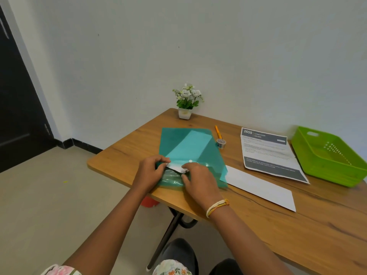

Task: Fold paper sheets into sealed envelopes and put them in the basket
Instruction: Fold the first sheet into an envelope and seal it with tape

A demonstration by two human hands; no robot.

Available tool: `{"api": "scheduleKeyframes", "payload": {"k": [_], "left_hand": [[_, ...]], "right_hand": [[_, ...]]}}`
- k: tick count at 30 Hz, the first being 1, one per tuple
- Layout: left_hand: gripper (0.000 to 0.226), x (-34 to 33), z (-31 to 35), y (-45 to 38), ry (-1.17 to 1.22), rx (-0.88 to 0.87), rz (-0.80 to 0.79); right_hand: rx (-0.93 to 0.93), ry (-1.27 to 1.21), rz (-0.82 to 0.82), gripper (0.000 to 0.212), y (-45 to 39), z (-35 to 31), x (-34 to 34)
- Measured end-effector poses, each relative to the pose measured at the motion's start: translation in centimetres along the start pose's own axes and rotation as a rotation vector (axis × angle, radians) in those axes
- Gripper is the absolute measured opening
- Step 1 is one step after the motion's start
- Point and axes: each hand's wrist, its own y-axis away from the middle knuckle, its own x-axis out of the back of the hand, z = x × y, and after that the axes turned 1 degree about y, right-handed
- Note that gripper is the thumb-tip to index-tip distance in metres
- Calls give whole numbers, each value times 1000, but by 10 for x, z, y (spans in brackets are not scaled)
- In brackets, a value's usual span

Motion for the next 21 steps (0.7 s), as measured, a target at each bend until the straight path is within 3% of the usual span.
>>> {"api": "scheduleKeyframes", "payload": {"k": [13,18,21], "left_hand": [[12,0,0,3,-68,-89,35],[10,0,-2,4,-88,-86,26],[11,1,-4,3,-107,-72,20]], "right_hand": [[91,221,26,21,-10,0,-23],[74,208,45,22,-7,8,-22],[-12,30,107,12,-4,14,-18]]}}
